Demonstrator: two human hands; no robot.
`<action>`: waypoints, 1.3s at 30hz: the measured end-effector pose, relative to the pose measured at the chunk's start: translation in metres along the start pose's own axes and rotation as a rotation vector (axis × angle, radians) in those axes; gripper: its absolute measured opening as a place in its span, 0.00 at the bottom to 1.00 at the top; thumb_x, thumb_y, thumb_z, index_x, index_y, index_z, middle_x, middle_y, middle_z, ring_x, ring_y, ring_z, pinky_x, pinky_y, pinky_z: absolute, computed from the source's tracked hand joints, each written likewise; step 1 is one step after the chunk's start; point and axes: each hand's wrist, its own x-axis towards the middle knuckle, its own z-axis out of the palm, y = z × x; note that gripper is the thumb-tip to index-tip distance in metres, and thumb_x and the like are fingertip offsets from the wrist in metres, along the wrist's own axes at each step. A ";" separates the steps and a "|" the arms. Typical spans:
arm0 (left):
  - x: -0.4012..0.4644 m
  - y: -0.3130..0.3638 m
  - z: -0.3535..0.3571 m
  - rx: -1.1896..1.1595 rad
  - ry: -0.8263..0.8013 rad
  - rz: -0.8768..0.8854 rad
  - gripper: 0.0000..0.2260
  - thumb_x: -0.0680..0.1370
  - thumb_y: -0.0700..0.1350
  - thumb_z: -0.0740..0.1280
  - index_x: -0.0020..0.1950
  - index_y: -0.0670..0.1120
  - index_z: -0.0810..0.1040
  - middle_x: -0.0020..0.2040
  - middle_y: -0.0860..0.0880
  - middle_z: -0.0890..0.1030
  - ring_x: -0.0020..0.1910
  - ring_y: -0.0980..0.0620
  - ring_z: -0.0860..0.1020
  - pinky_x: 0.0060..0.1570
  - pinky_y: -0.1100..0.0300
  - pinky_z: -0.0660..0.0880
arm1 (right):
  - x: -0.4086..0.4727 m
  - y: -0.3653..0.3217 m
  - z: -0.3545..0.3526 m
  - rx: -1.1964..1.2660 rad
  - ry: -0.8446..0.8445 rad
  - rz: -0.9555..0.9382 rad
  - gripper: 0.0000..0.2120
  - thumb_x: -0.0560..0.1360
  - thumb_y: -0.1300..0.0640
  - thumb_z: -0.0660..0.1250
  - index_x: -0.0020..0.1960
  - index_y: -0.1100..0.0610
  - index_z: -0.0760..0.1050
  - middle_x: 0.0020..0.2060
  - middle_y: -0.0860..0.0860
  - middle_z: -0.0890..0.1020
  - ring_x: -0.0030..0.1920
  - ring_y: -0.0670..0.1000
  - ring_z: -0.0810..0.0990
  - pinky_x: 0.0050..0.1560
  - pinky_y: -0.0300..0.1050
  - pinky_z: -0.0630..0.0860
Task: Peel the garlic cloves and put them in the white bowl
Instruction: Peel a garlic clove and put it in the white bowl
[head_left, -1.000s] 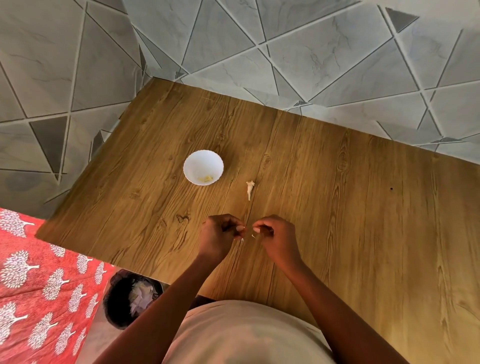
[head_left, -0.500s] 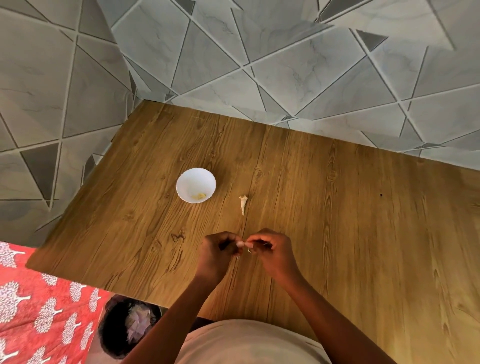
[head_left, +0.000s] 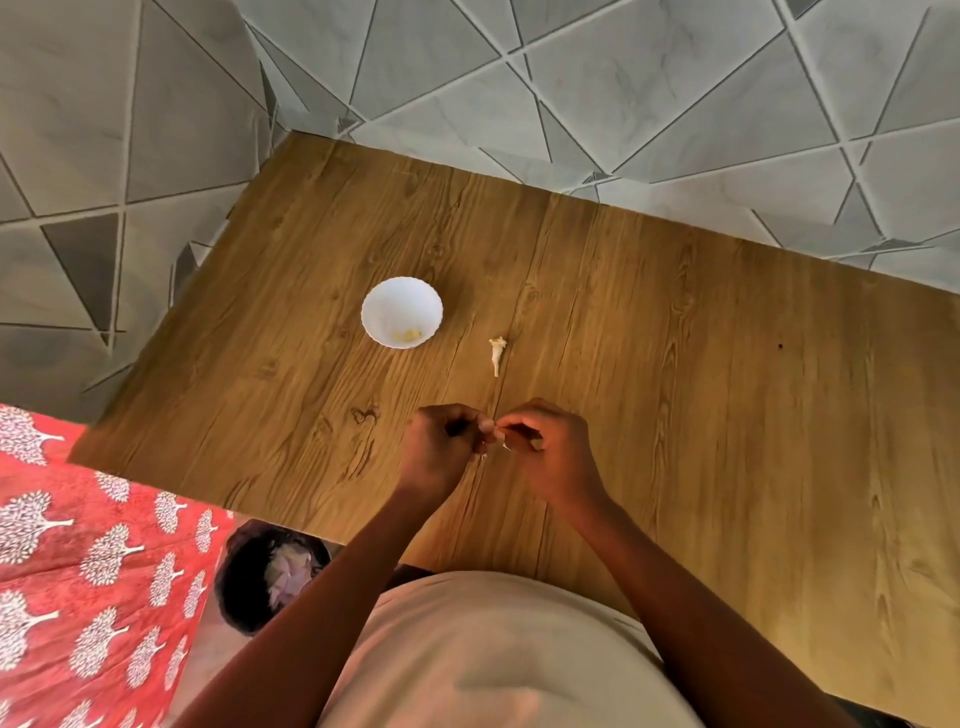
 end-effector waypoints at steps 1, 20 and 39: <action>-0.001 0.000 0.001 0.013 -0.001 0.001 0.09 0.79 0.35 0.70 0.42 0.45 0.85 0.35 0.51 0.85 0.32 0.52 0.81 0.34 0.60 0.77 | 0.000 0.000 0.000 0.007 0.010 0.013 0.05 0.74 0.66 0.74 0.49 0.60 0.84 0.43 0.50 0.84 0.44 0.44 0.83 0.43 0.38 0.80; -0.001 0.038 -0.009 -0.289 -0.101 -0.472 0.13 0.77 0.26 0.60 0.38 0.35 0.80 0.31 0.41 0.77 0.26 0.52 0.71 0.24 0.62 0.66 | -0.001 -0.011 -0.001 -0.016 0.132 -0.257 0.06 0.74 0.72 0.69 0.46 0.66 0.83 0.42 0.56 0.84 0.44 0.51 0.83 0.42 0.45 0.81; -0.004 0.037 -0.020 -0.106 -0.197 0.017 0.04 0.79 0.38 0.72 0.49 0.38 0.86 0.40 0.44 0.86 0.37 0.49 0.82 0.39 0.59 0.80 | -0.002 -0.011 -0.006 0.211 0.179 -0.001 0.04 0.75 0.69 0.72 0.48 0.63 0.82 0.42 0.51 0.83 0.45 0.49 0.83 0.44 0.46 0.80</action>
